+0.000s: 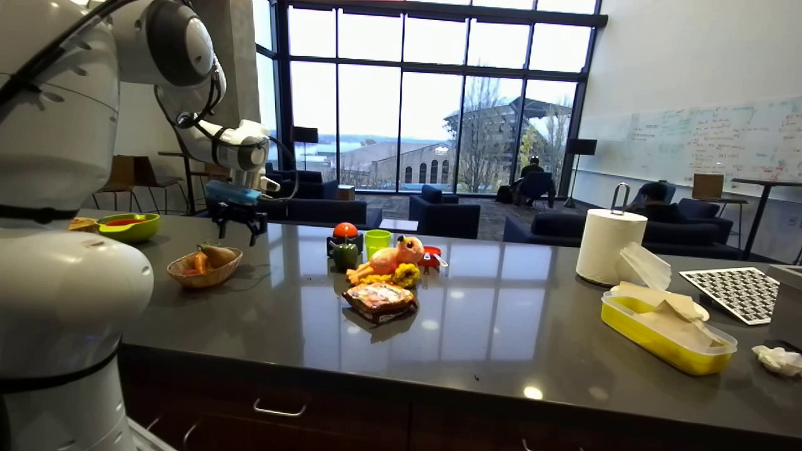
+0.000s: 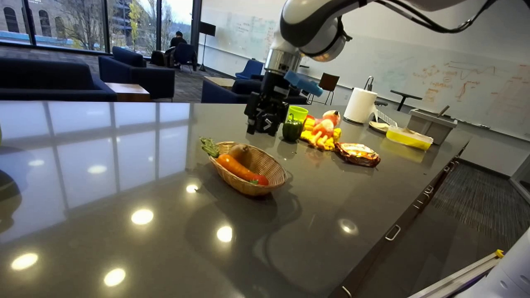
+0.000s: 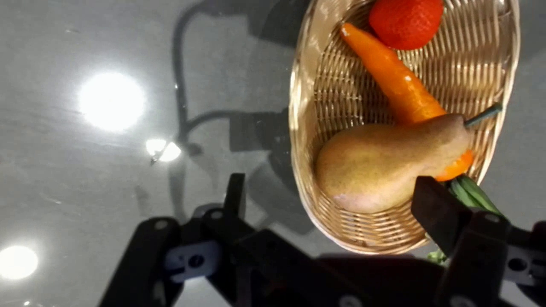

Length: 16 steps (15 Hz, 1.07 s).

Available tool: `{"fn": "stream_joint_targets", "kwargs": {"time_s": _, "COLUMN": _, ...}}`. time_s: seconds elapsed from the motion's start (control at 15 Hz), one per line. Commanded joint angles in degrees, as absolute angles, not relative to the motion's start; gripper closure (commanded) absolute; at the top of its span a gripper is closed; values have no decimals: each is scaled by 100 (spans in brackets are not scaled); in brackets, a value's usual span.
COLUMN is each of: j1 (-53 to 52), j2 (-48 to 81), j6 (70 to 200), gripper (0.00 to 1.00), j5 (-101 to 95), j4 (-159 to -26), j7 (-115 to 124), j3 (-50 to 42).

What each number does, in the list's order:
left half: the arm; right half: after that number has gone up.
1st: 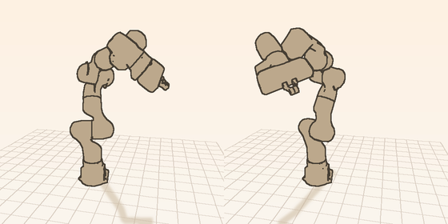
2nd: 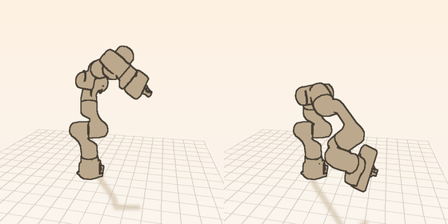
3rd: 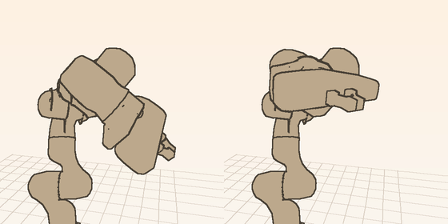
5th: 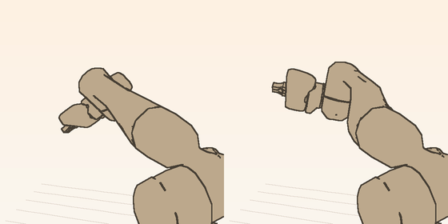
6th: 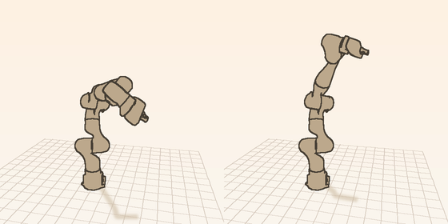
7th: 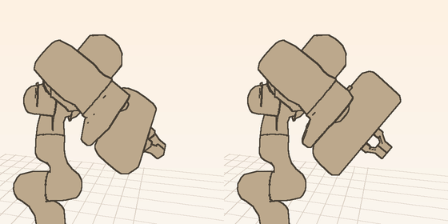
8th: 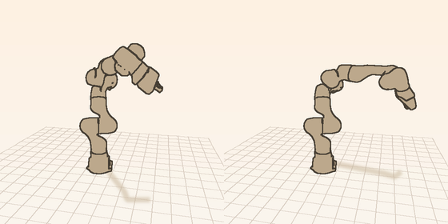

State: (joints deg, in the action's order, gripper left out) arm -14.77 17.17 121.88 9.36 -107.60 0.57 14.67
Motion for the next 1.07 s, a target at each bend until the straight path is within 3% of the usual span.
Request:
{"fn": "stream_joint_targets", "kwargs": {"time_s": 0.0, "j1": -1508, "j2": 1979, "j6": 11647, "gripper": 0, "j5": 1305, "j4": -10251, "j7": 263, "j3": 1541}}
{"fn": "stream_joint_targets", "kwargs": {"time_s": 1.0, "j1": -1731, "j2": 2696, "j6": 10872, "gripper": 0, "j5": 1956, "j4": -9572, "j7": 840, "j3": 1525}}
